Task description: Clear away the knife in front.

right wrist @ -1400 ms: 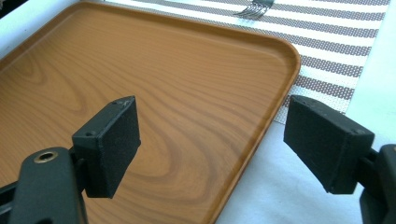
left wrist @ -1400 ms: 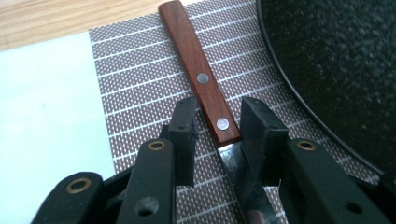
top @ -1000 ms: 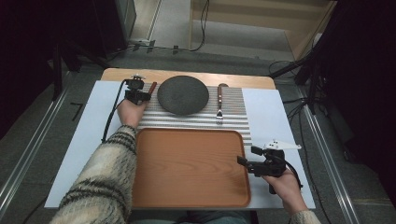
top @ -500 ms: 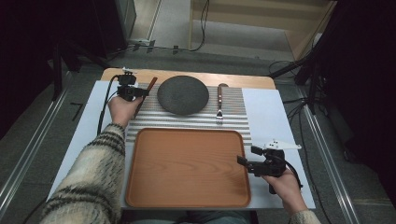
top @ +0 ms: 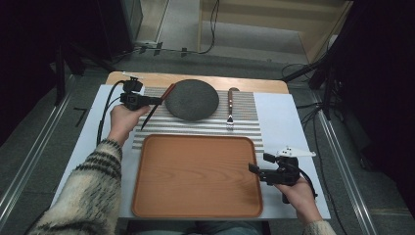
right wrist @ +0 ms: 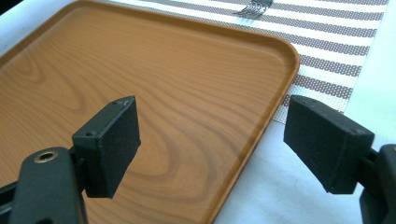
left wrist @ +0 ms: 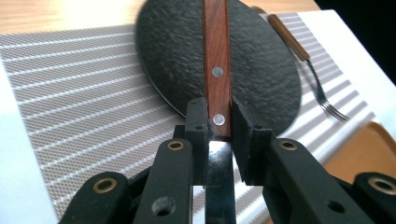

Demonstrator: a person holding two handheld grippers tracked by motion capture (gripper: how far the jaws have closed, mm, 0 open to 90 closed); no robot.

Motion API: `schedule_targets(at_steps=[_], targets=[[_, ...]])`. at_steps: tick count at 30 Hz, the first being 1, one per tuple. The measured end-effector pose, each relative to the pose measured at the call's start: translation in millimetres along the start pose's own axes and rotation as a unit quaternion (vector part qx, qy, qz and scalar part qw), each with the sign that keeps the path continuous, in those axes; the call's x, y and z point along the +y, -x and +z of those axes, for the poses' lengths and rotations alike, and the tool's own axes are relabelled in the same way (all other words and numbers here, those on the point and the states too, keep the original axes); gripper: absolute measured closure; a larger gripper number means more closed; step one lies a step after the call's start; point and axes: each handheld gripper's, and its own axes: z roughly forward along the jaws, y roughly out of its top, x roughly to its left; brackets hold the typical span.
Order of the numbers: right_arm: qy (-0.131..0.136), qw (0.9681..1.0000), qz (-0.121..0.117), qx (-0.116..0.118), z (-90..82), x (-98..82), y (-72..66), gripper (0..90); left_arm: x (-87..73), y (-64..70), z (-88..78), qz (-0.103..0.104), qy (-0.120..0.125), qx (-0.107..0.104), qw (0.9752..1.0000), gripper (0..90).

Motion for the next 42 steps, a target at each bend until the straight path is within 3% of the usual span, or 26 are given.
schedule_targets(at_steps=[7,11,14,22,42], targets=[[-0.003,1.0,-0.002,-0.001,-0.2,-0.9,-0.2,16.6,-13.0,13.0,-2.9,0.02,-0.006,-0.006,0.9998,77.4],[-0.004,1.0,0.0,-0.003,-0.4,-1.3,0.4,16.6,-21.1,19.0,-6.4,0.026,0.002,-0.022,0.9994,77.4],[-0.003,1.0,0.0,-0.002,-0.5,-1.1,0.2,16.6,-23.4,23.0,-6.2,0.036,-0.009,-0.024,0.999,77.4],[-0.002,1.0,-0.001,0.002,-0.2,-0.7,-1.2,16.6,-33.3,27.9,-10.5,0.035,-0.009,-0.037,0.9986,77.4],[0.001,1.0,-0.003,0.005,0.0,2.1,-1.1,16.6,-61.5,64.9,-20.7,0.062,-0.026,-0.061,0.9959,77.4]])
